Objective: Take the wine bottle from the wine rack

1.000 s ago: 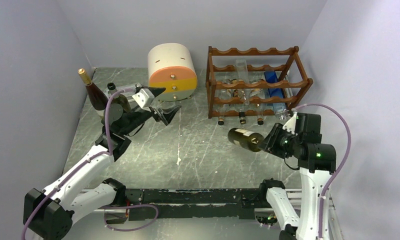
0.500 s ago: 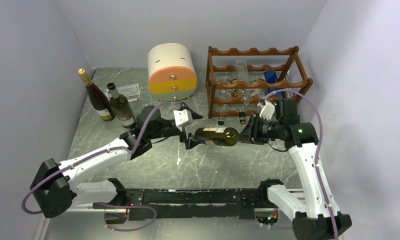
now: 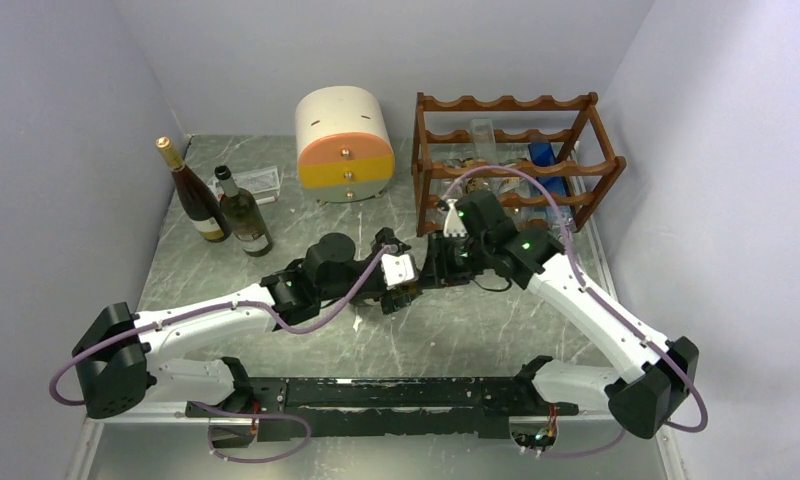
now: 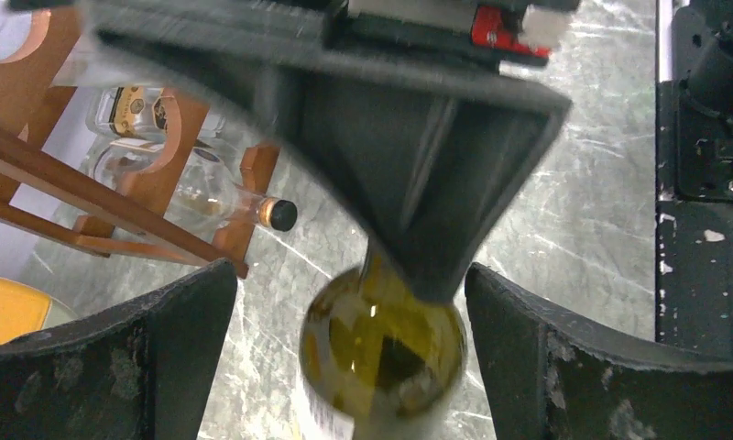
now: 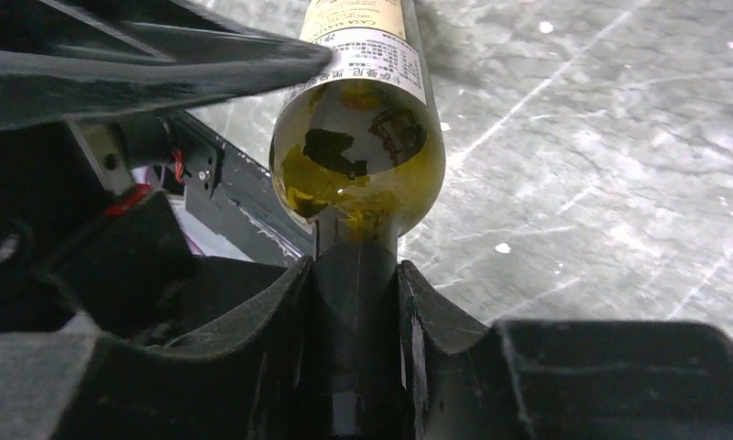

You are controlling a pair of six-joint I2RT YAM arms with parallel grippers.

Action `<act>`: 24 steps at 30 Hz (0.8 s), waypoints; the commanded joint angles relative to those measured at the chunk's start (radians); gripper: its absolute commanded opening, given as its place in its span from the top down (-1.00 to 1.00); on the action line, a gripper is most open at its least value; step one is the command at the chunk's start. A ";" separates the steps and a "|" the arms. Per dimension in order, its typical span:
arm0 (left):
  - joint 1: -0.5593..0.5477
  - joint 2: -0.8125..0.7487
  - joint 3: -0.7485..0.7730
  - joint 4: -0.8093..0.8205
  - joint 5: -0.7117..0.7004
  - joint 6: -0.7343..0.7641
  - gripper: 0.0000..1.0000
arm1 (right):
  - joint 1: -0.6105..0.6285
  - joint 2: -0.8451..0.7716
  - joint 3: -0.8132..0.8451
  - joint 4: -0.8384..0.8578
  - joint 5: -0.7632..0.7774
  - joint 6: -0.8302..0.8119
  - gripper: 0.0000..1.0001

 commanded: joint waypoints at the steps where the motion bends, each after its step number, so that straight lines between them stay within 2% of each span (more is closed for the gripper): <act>1: -0.018 0.031 0.002 -0.027 -0.052 0.081 -0.96 | 0.094 0.002 0.095 0.167 0.079 0.080 1.00; 4: -0.018 0.043 0.010 -0.053 -0.053 0.095 -0.93 | 0.117 0.014 0.112 0.150 0.123 0.080 1.00; 8: -0.018 0.038 0.007 -0.063 -0.075 0.106 -0.99 | 0.121 -0.001 0.130 0.102 0.168 0.064 1.00; 13: -0.018 0.049 0.009 -0.068 -0.120 0.115 -0.96 | 0.120 -0.025 0.146 0.073 0.165 0.060 1.00; 19: -0.018 0.068 0.031 -0.083 -0.142 0.113 -0.66 | 0.133 -0.018 0.136 0.096 0.132 0.066 1.00; 21: -0.018 0.067 0.033 -0.087 -0.147 0.121 -0.42 | 0.140 -0.015 0.137 0.107 0.123 0.069 1.00; 24: -0.018 0.054 0.032 -0.077 -0.178 0.116 0.11 | 0.145 -0.012 0.146 0.109 0.109 0.061 1.00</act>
